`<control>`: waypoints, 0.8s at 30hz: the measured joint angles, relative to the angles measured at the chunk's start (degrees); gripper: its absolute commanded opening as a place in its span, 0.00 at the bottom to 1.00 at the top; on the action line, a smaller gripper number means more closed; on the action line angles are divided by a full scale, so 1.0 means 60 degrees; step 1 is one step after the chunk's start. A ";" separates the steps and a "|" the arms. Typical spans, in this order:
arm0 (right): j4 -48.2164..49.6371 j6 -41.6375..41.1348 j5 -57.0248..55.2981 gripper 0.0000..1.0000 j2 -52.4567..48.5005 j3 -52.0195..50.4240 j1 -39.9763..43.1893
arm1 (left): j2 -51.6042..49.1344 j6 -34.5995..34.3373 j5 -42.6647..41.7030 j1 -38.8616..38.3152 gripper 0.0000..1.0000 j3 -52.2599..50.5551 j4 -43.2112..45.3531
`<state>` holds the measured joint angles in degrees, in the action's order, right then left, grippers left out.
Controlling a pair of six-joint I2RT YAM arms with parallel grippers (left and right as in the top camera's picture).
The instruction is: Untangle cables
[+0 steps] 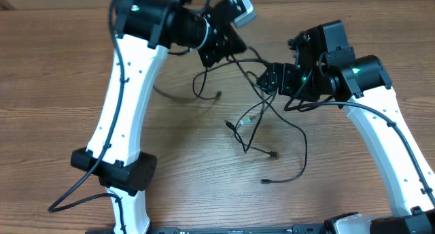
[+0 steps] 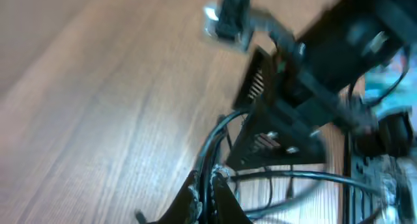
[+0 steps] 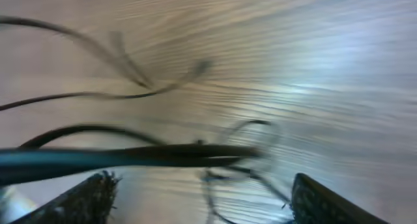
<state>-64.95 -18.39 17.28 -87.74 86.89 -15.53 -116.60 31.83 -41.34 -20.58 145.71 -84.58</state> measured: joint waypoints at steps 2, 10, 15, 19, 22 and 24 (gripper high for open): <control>-0.0197 -0.0193 -0.0761 0.89 0.0000 0.0000 0.0000 | 0.0000 -0.0539 0.0087 0.0036 0.04 0.0674 0.0007; 0.0860 0.0000 -0.0801 1.00 0.0047 0.0178 -0.0011 | 0.0219 -0.2991 0.1377 0.0036 0.04 0.2393 -0.0087; 0.0725 0.0040 -0.0729 1.00 0.0412 0.0889 -0.0007 | 0.0313 -0.3923 0.2386 0.0197 0.04 0.2488 -0.0095; -0.0193 0.0044 -0.0882 1.00 0.0648 0.1126 -0.0018 | 0.0386 -0.4328 0.2619 0.0466 0.04 0.2488 0.0251; -0.0845 0.0036 -0.1089 1.00 0.0495 0.1140 -0.0062 | 0.0663 -0.4484 0.2659 0.0645 0.04 0.2484 0.0474; -0.1162 0.0029 -0.1246 1.00 0.0226 0.1144 -0.0073 | 0.0984 -0.4543 0.2692 0.0772 0.04 0.2484 0.0678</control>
<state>-71.92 -18.22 9.80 -86.39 93.76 -15.97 -110.69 4.58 -25.19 -15.94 160.62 -80.51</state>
